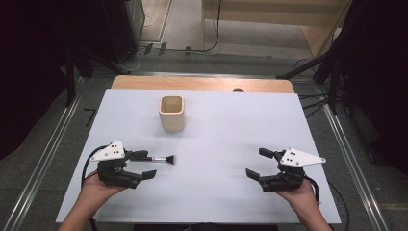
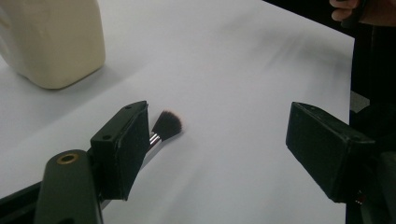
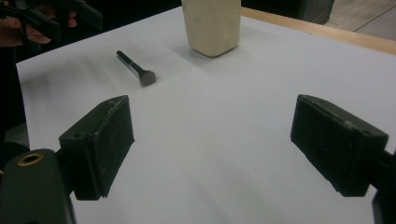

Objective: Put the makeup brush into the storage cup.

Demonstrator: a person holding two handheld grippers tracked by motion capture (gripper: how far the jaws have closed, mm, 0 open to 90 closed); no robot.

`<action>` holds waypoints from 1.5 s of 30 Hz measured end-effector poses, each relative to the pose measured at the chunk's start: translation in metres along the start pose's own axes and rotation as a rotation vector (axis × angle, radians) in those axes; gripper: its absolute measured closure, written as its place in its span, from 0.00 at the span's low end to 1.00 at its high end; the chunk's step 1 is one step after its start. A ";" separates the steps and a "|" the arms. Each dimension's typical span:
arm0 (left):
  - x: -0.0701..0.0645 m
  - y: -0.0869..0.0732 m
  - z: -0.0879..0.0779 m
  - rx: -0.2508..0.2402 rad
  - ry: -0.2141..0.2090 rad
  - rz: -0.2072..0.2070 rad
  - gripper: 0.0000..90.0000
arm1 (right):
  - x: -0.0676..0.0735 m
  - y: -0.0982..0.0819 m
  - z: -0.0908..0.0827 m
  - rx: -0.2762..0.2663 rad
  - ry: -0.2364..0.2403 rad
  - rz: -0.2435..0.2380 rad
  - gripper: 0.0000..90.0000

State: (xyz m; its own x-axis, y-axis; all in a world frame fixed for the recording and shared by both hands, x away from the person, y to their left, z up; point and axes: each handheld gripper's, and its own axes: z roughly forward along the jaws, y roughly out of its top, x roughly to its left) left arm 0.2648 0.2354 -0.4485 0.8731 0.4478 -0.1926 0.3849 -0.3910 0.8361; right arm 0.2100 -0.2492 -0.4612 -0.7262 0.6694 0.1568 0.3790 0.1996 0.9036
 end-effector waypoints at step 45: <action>0.003 0.000 -0.001 0.004 0.020 -0.020 0.24 | -0.001 -0.003 0.001 0.021 0.005 0.000 0.16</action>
State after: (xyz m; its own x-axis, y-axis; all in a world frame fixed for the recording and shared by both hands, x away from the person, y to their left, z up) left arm 0.2675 0.2378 -0.4489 0.8591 0.4718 -0.1986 0.4032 -0.3846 0.8304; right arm 0.2100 -0.2493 -0.4642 -0.7288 0.6661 0.1586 0.3912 0.2149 0.8948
